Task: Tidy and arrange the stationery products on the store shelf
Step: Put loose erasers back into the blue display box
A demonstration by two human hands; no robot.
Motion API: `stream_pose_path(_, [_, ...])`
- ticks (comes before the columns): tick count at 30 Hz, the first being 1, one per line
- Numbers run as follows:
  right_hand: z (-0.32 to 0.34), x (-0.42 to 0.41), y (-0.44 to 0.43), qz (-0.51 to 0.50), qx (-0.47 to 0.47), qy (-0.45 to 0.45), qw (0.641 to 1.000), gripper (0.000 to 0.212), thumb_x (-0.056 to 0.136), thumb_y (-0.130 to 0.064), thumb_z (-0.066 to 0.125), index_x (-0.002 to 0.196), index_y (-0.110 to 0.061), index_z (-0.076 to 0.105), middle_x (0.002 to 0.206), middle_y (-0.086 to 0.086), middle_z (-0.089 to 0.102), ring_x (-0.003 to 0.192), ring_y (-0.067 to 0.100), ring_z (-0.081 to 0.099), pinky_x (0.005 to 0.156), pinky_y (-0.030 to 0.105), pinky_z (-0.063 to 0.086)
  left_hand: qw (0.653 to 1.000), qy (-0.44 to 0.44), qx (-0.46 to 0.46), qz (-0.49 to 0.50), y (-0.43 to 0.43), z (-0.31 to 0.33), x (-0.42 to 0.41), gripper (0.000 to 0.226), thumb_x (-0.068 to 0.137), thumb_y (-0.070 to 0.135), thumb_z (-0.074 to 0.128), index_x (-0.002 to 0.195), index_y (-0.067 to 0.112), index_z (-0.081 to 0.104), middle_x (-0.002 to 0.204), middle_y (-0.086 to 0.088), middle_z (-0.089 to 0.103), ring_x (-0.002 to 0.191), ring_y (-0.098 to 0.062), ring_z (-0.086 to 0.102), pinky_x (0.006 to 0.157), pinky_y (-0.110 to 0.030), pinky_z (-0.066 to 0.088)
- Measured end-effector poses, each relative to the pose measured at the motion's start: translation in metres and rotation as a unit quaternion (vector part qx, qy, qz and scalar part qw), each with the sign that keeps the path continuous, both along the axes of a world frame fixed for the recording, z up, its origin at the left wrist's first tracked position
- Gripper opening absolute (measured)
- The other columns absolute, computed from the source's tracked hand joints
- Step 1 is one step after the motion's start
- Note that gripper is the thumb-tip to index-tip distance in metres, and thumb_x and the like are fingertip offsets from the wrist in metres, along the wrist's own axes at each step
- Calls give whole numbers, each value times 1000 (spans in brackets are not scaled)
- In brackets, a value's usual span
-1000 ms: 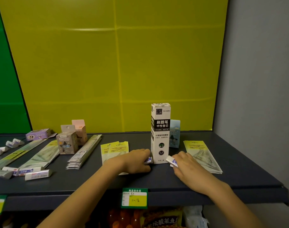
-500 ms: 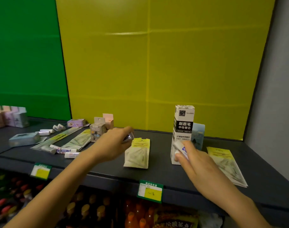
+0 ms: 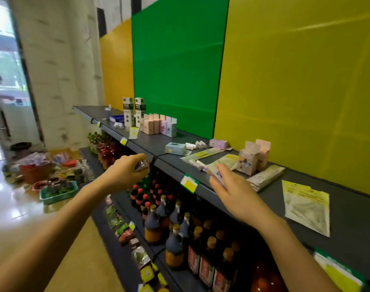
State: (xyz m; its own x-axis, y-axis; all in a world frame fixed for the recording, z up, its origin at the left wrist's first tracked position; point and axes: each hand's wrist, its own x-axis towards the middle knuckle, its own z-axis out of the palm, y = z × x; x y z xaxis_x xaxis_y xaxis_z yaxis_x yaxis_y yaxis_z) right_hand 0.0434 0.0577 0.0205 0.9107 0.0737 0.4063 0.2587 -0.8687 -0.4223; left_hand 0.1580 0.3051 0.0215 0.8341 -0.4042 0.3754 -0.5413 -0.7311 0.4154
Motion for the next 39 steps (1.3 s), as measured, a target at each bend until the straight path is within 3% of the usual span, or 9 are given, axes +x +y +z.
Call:
stream_pose_path(3, [-11, 39, 37, 43, 1, 25, 999, 13, 96, -31, 39, 94, -19, 38, 82, -1, 46, 81, 26, 48, 68, 41, 38, 999, 2, 14, 49, 51, -10, 11, 9, 90, 18, 55, 88, 9, 56, 66, 6, 52, 58, -12, 47, 55, -26, 35])
stream_pose_path(8, [-24, 105, 105, 71, -1, 57, 996, 19, 95, -33, 42, 106, -17, 45, 96, 6, 57, 86, 28, 55, 73, 41, 44, 994, 11, 50, 101, 126, -23, 50, 11, 88, 18, 55, 88, 7, 55, 76, -8, 60, 71, -27, 55, 62, -38, 43])
stream_pose_path(13, [-29, 174, 172, 71, -24, 81, 994, 23, 95, -36, 40, 113, -21, 44, 87, 1, 53, 79, 26, 55, 64, 38, 42, 988, 17, 78, 133, 198, -26, 98, 11, 86, 13, 55, 94, 5, 56, 90, -15, 63, 82, -32, 58, 74, -44, 47])
stream_pose_path(18, [-19, 237, 228, 73, -8, 82, 994, 21, 94, -40, 41, 104, -21, 44, 76, -4, 50, 78, 26, 55, 68, 39, 44, 985, 25, 69, 158, 253, -22, 149, 15, 89, 17, 55, 99, 5, 55, 91, -15, 63, 82, -31, 58, 75, -43, 48])
stream_pose_path(25, [-14, 341, 286, 74, 16, 117, 990, 35, 94, -44, 40, 117, -18, 45, 110, 14, 59, 98, 33, 56, 84, 41, 46, 983, 31, 88, 157, 303, -43, 237, 6, 90, 18, 50, 85, 15, 48, 78, -4, 55, 73, -27, 52, 64, -35, 40])
stream_pose_path(28, [-20, 392, 308, 73, 31, 120, 990, 23, 94, -44, 40, 103, -24, 45, 107, 12, 57, 99, 31, 55, 80, 39, 44, 984, 47, 87, 147, 324, -53, 283, 2, 89, 17, 51, 88, 15, 51, 83, -5, 59, 74, -25, 55, 64, -36, 42])
stream_pose_path(31, [-22, 452, 328, 65, 41, 117, 990, 21, 95, -41, 39, 98, -21, 42, 97, 8, 56, 89, 27, 53, 72, 36, 40, 985, 47, 82, 143, 343, -48, 340, 16, 88, 16, 53, 102, 8, 56, 94, -11, 64, 83, -26, 60, 75, -42, 49])
stream_pose_path(37, [-5, 566, 367, 30, 54, 135, 989, 34, 95, -41, 34, 117, -18, 45, 122, 15, 53, 109, 33, 50, 87, 40, 40, 992, 29, 41, 119, 371, -20, 449, 11, 90, 13, 52, 98, 7, 57, 79, 2, 55, 70, -14, 54, 64, -23, 45])
stream_pose_path(39, [-2, 595, 379, 31, 55, 139, 988, 35, 95, -40, 34, 119, -16, 45, 120, 15, 53, 110, 33, 50, 89, 39, 39, 993, 21, 28, 108, 382, -15, 479, 10, 90, 13, 51, 96, 7, 57, 76, 3, 55, 65, -11, 52, 62, -21, 43])
